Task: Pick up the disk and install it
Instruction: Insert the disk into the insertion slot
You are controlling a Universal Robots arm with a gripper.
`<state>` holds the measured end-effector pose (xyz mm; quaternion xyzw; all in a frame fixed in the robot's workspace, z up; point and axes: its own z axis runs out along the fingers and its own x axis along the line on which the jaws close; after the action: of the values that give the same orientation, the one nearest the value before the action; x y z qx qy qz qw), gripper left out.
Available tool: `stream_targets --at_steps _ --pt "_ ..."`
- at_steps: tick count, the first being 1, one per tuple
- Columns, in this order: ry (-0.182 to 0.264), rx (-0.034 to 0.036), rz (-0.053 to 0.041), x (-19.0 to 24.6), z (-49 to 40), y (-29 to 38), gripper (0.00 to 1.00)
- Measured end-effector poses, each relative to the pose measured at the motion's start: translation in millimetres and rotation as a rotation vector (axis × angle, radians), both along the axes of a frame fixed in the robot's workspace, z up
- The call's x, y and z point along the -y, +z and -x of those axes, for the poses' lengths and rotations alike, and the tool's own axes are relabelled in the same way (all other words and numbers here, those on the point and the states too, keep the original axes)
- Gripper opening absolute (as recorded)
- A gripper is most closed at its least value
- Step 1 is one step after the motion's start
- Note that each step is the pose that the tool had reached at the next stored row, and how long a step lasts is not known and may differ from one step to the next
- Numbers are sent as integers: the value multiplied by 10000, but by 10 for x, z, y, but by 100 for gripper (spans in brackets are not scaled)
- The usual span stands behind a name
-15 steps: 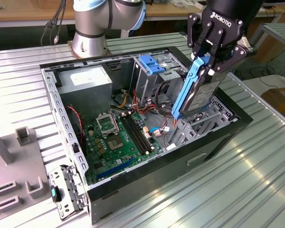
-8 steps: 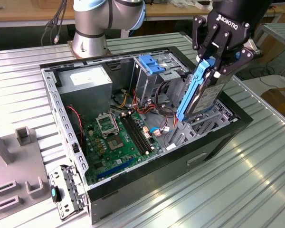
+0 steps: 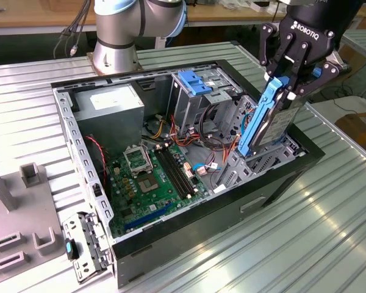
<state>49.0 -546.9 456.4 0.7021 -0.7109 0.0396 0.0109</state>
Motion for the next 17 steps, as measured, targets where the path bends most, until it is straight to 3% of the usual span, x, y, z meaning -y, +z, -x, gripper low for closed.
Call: stream_targets --at_steps 4,17 --pt "0 0 -44 0 0 -21 37" --pt "-148 0 -44 -16 -30 -59 37"
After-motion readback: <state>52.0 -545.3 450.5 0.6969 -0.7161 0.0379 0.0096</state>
